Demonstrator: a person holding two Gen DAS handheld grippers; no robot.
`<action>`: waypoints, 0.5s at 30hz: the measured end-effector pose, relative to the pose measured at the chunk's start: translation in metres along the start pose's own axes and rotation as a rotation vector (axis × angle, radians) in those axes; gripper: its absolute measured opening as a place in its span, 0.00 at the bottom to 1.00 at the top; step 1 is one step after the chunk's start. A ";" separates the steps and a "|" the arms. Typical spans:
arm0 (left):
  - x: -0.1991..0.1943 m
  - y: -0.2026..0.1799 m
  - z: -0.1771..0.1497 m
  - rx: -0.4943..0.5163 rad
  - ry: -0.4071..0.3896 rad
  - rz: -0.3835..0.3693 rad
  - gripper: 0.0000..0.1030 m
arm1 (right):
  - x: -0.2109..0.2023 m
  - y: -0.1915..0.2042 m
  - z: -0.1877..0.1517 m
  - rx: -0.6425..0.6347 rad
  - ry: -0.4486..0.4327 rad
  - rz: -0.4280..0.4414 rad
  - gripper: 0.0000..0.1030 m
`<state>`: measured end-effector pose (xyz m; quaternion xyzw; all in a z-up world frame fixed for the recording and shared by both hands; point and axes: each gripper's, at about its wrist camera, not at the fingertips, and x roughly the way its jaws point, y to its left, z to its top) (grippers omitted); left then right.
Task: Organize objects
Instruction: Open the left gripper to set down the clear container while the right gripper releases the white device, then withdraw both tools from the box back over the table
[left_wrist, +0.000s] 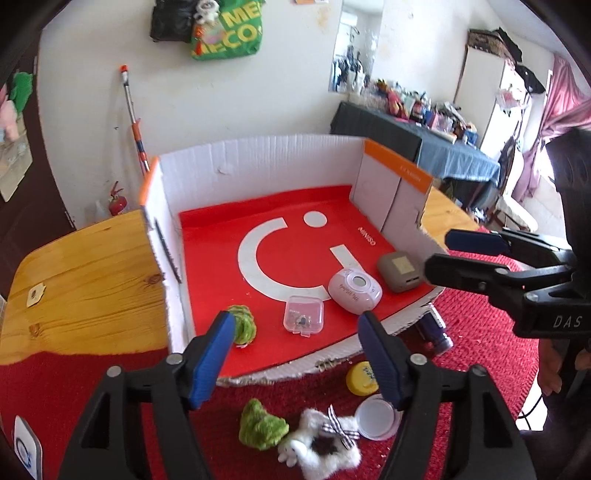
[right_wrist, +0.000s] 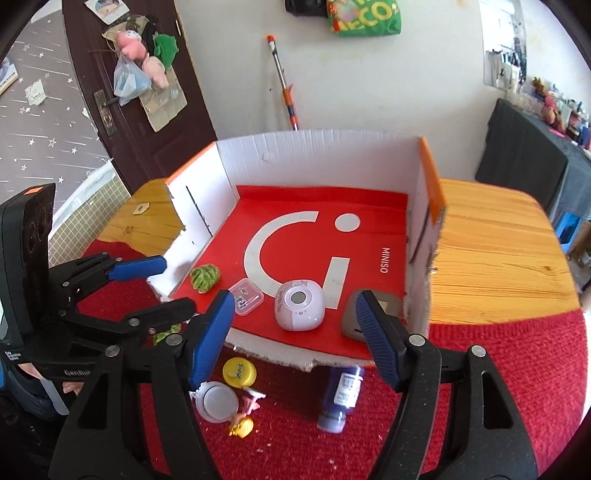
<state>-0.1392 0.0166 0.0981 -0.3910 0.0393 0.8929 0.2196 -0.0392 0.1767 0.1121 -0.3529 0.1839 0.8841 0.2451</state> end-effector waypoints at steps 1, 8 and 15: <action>-0.004 0.000 -0.001 -0.004 -0.009 0.005 0.73 | -0.004 0.000 -0.001 0.002 -0.007 -0.004 0.67; -0.029 -0.001 -0.014 -0.041 -0.060 0.036 0.85 | -0.031 0.001 -0.014 0.011 -0.052 -0.036 0.75; -0.050 -0.005 -0.031 -0.064 -0.109 0.080 0.93 | -0.048 -0.001 -0.032 0.027 -0.077 -0.071 0.81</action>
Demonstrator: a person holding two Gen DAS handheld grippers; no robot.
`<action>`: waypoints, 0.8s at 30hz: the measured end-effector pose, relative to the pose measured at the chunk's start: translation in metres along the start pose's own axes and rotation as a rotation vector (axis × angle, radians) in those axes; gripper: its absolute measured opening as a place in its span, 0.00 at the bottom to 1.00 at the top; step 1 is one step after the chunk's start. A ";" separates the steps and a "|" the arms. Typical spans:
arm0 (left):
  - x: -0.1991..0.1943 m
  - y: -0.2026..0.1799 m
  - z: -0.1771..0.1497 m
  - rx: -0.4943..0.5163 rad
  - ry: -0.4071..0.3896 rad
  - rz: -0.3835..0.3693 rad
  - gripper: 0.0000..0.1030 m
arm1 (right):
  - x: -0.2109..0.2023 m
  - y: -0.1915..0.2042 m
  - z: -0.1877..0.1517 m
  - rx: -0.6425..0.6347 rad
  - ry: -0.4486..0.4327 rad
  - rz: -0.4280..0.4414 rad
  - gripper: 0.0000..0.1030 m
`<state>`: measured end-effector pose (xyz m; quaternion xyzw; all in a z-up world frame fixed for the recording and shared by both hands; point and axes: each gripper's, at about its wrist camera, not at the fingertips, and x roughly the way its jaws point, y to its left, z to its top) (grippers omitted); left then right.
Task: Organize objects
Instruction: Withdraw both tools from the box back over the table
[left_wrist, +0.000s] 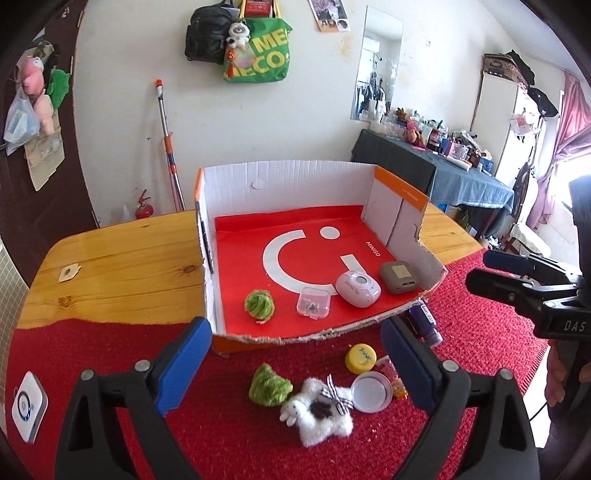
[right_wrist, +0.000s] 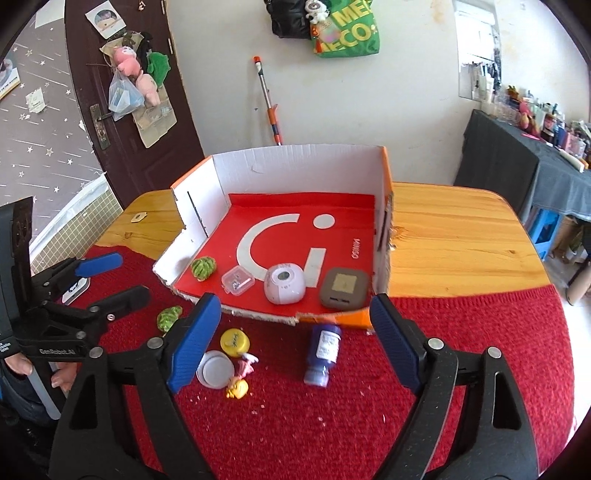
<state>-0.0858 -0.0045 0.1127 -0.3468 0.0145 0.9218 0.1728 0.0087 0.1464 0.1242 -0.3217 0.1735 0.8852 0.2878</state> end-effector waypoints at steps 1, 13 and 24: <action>-0.003 -0.001 -0.003 -0.002 -0.008 0.008 0.93 | -0.002 0.000 -0.003 0.002 0.000 -0.005 0.81; -0.020 -0.001 -0.041 -0.042 -0.028 0.023 0.98 | -0.006 0.004 -0.042 0.003 0.015 -0.041 0.83; -0.001 0.006 -0.069 -0.101 0.037 0.032 0.98 | 0.020 -0.001 -0.078 0.038 0.096 -0.043 0.83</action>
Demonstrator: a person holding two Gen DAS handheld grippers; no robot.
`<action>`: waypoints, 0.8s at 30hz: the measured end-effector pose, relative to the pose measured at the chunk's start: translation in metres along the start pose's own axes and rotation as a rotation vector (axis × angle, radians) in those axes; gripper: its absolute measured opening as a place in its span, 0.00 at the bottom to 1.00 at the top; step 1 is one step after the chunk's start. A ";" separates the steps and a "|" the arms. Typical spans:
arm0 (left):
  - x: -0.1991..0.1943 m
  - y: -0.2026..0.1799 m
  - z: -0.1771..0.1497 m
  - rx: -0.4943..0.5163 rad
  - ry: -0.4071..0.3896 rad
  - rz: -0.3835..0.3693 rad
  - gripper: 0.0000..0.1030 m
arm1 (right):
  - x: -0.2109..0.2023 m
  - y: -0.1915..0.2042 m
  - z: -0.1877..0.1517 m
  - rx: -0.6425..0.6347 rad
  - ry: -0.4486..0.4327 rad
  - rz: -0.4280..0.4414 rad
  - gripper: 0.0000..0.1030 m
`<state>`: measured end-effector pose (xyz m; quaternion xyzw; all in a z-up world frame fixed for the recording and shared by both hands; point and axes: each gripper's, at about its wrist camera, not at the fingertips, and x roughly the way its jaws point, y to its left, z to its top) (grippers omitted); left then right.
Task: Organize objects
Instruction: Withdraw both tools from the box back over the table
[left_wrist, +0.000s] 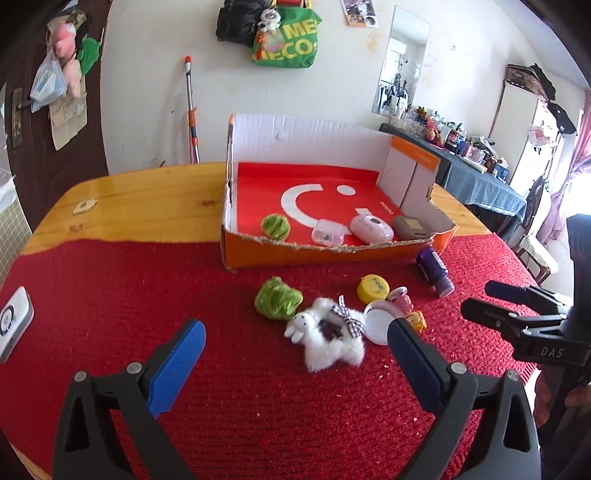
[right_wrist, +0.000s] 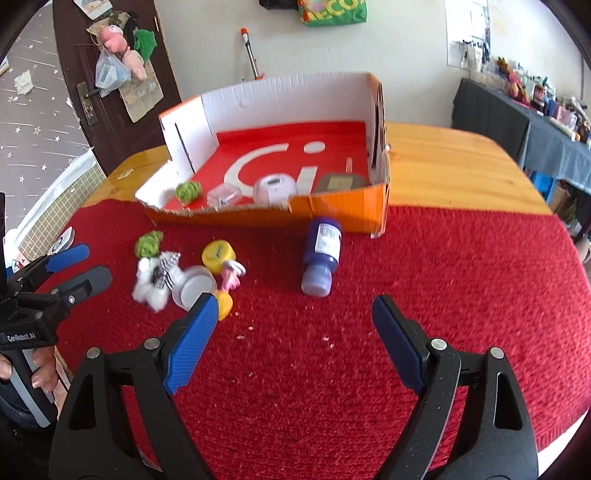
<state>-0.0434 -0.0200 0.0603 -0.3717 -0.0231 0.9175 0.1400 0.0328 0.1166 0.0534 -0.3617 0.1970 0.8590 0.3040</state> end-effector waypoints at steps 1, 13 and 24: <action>0.001 0.001 -0.001 -0.006 0.000 0.001 0.98 | 0.001 0.000 -0.001 0.001 0.004 0.000 0.83; 0.015 0.008 0.000 -0.012 0.028 0.051 0.98 | 0.010 -0.007 -0.001 0.021 0.017 -0.001 0.83; 0.030 0.014 0.005 0.004 0.047 0.070 0.98 | 0.022 -0.011 0.003 0.030 0.035 -0.008 0.83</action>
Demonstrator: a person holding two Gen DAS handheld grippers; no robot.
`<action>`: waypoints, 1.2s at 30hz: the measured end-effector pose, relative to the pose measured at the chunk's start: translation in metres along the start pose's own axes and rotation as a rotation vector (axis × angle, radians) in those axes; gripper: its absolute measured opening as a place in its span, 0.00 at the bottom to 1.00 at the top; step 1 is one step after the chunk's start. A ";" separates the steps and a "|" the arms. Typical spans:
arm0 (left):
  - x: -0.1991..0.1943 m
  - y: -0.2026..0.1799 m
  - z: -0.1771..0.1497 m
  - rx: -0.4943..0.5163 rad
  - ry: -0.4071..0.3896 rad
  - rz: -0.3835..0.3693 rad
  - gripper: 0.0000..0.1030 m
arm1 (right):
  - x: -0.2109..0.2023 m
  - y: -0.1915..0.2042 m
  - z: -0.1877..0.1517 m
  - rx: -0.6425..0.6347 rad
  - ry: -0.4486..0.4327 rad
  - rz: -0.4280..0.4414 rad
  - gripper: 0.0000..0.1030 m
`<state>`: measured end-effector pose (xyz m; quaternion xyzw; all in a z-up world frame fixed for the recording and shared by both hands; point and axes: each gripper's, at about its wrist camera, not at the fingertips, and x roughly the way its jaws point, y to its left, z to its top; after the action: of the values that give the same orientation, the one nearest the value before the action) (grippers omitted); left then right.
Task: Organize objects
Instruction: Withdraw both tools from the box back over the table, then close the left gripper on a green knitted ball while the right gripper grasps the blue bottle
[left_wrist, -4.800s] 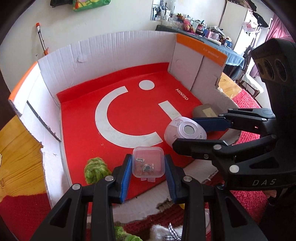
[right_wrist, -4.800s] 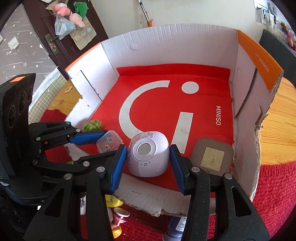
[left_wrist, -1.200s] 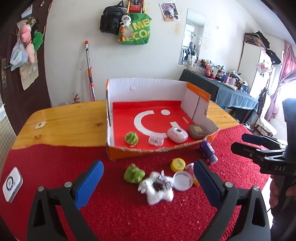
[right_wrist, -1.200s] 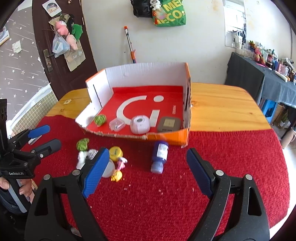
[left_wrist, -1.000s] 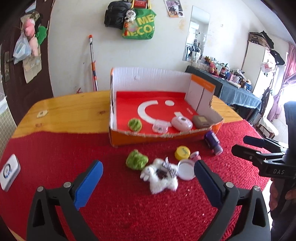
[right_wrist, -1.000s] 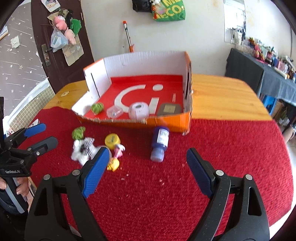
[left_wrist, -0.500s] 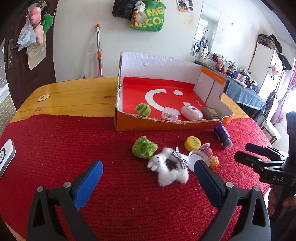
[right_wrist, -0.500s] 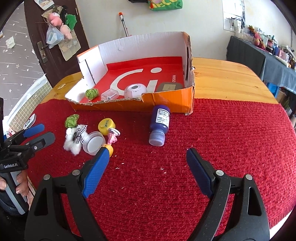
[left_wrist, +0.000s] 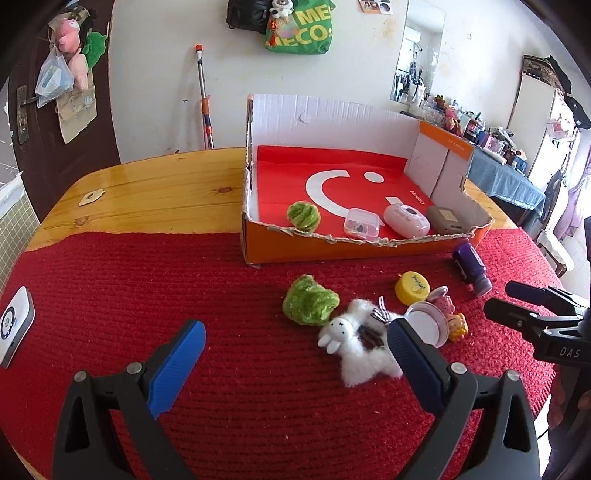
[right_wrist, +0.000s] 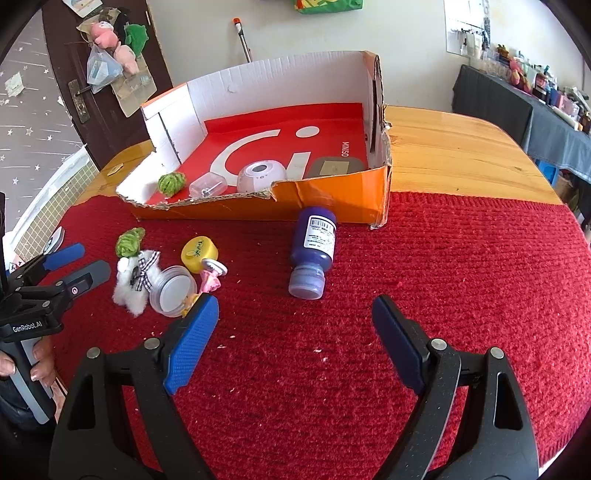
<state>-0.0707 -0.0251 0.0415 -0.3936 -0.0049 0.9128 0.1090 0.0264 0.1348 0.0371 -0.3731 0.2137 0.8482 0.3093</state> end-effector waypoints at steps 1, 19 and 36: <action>0.001 0.000 0.001 0.002 0.001 0.001 0.98 | 0.001 -0.001 0.001 0.002 0.002 -0.001 0.83; 0.028 0.012 0.012 0.015 0.073 -0.007 0.96 | 0.031 -0.006 0.024 0.018 0.029 -0.098 0.83; 0.034 0.012 0.016 0.045 0.104 -0.102 0.71 | 0.043 0.000 0.031 0.005 0.035 -0.084 0.52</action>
<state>-0.1072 -0.0289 0.0264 -0.4370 0.0011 0.8844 0.1641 -0.0122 0.1687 0.0244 -0.3958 0.2053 0.8272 0.3419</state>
